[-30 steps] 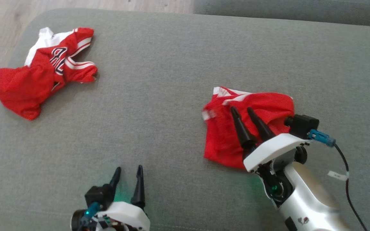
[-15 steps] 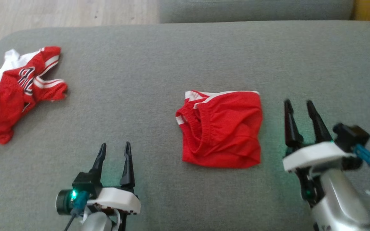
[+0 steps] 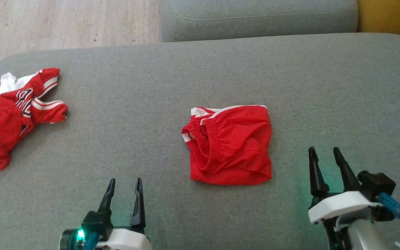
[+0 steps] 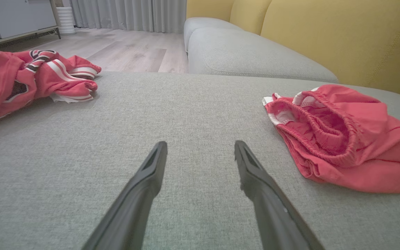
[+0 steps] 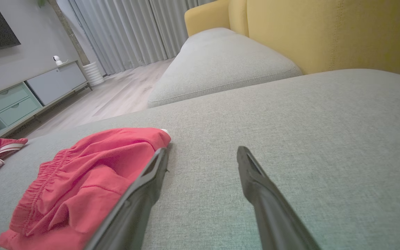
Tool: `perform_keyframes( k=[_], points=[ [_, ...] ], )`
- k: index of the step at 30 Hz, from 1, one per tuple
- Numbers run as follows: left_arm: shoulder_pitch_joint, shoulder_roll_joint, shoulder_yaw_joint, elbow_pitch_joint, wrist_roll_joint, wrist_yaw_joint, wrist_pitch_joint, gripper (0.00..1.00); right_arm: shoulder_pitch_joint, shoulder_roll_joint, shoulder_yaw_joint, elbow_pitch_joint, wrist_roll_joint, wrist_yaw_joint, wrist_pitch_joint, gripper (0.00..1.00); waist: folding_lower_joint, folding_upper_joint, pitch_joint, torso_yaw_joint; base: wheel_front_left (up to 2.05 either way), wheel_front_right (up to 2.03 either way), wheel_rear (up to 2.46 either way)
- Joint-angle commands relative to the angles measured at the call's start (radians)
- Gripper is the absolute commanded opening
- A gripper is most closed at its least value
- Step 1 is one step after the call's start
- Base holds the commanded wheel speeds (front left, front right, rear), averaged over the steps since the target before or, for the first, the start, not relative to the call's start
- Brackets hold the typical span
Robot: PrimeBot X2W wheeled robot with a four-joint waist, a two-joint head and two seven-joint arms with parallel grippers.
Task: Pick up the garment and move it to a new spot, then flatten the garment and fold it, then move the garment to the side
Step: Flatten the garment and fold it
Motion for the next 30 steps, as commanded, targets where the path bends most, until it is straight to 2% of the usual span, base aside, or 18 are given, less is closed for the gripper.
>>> perform_keyframes(
  k=[1, 4, 8, 12, 23, 24, 25, 26, 27, 28, 29, 30],
  points=[
    [-0.023, 0.003, 0.029, -0.033, 0.009, 0.008, -0.005, 1.0, -0.021, 0.0, 0.031, -0.036, 0.004, 0.003, -0.011, 1.0, 0.0001, -0.0001, 0.0, 0.002, 0.0, 0.0, 0.0],
    [-0.028, 0.003, 0.026, -0.032, 0.009, 0.006, -0.005, 1.0, -0.027, 0.0, 0.058, -0.035, -0.016, 0.003, -0.011, 1.0, 0.0001, -0.0001, 0.005, 0.006, 0.0, 0.0, 0.0],
    [-0.035, 0.003, 0.02, -0.027, -0.002, 0.003, -0.005, 1.0, -0.047, 0.0, 0.174, 0.0, -0.113, 0.003, -0.011, 1.0, 0.0001, -0.0001, 0.016, 0.017, 0.0, 0.0, 0.0],
    [-0.039, 0.003, 0.005, -0.019, -0.017, 0.001, -0.005, 1.0, -0.075, 0.0, 0.231, 0.058, -0.16, 0.003, -0.011, 1.0, 0.0001, -0.0001, 0.033, 0.039, 0.0, 0.0, 0.0],
    [-0.051, 0.003, -0.01, -0.005, -0.031, -0.001, -0.005, 1.0, -0.121, 0.0, 0.228, 0.15, -0.204, 0.003, -0.011, 1.0, 0.0001, -0.0001, 0.06, 0.08, 0.0, 0.0, 0.0],
    [-0.054, 0.003, -0.013, -0.006, -0.032, -0.001, -0.005, 1.0, -0.126, 0.0, 0.225, 0.157, -0.205, 0.003, -0.011, 0.96, 0.0001, -0.0001, 0.065, 0.082, 0.0, 0.0, 0.0],
    [-0.055, 0.003, -0.014, -0.007, -0.032, -0.001, -0.005, 1.0, -0.129, 0.0, 0.225, 0.161, -0.204, 0.003, -0.011, 0.79, 0.0001, -0.0001, 0.068, 0.083, 0.0, 0.0, 0.0],
    [-0.057, 0.003, -0.015, -0.008, -0.033, -0.001, -0.005, 1.0, -0.131, 0.0, 0.224, 0.163, -0.203, 0.003, -0.011, 0.48, 0.0001, -0.0001, 0.071, 0.083, 0.0, 0.0, 0.0],
    [-0.059, 0.003, -0.016, -0.008, -0.034, -0.002, -0.005, 1.0, -0.133, 0.0, 0.226, 0.163, -0.201, 0.003, -0.011, 0.37, 0.0001, -0.0001, 0.073, 0.084, 0.0, 0.0, 0.0],
    [-0.06, 0.003, -0.018, -0.009, -0.035, -0.002, -0.005, 1.0, -0.133, 0.0, 0.229, 0.16, -0.194, 0.003, -0.011, 0.07, 0.0001, -0.0001, 0.074, 0.083, 0.0, 0.0, 0.0],
    [-0.06, 0.003, -0.019, -0.009, -0.036, -0.003, -0.005, 1.0, -0.132, 0.0, 0.232, 0.156, -0.191, 0.003, -0.011, 0.0, 0.0001, -0.0001, 0.074, 0.082, 0.0, 0.0, 0.0],
    [-0.06, 0.003, -0.021, -0.008, -0.037, -0.004, -0.005, 1.0, -0.128, 0.0, 0.235, 0.152, -0.188, 0.003, -0.011, 0.0, 0.0001, -0.0001, 0.073, 0.081, 0.0, 0.0, 0.0]
  ],
)
